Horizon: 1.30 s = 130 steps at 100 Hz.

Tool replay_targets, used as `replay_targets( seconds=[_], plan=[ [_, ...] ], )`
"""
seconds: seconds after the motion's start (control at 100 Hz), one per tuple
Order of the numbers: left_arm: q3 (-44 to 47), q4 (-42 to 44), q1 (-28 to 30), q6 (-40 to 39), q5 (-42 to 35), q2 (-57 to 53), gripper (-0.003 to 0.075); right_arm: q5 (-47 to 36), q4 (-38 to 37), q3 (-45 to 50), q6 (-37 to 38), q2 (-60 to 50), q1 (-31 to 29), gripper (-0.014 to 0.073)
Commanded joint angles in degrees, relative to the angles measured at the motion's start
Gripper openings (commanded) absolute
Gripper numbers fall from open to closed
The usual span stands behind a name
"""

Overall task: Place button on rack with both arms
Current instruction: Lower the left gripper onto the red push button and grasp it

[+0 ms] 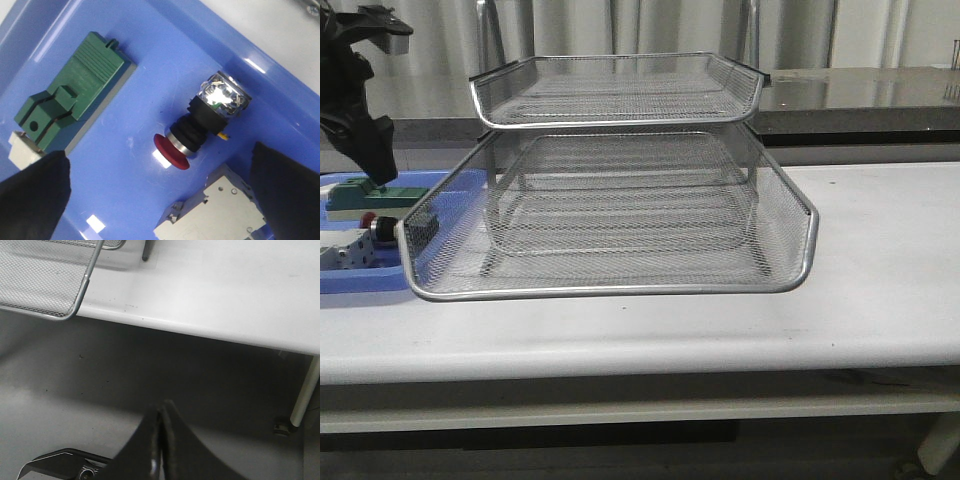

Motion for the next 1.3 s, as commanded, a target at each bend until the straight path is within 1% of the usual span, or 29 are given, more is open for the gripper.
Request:
replay_targets(
  seconds=[0.0,0.27,0.8,1.19,1.29],
  plan=[
    [-2.0,-1.2,-0.1,0.7,-2.2,-2.5,0.0717,-3.0,-0.3,-1.6,-0.1,0.1,-0.2,-0.006],
    [-2.0,-3.6,-0.2,4.6,-3.6,-1.0,0.0715,-3.0,-0.3,-1.6,-0.1,0.1,-0.2,-0.006],
    [-2.0,-3.8,-0.3,4.7,-4.8,2.8,0.0715,-3.0,-0.3,-1.6,-0.1,0.1,-0.2,-0.006],
    [-2.0,-3.6,-2.3,7.8,-8.1,3.6,0.0715,-3.0,-0.3,-1.6,-0.1,0.1,-0.2,-0.006],
    [-2.0,-3.6,-2.3,7.8,-8.0,3.9,0.069,-3.0,-0.3,-1.6,-0.1,0.1,-0.2,-0.006]
  ],
)
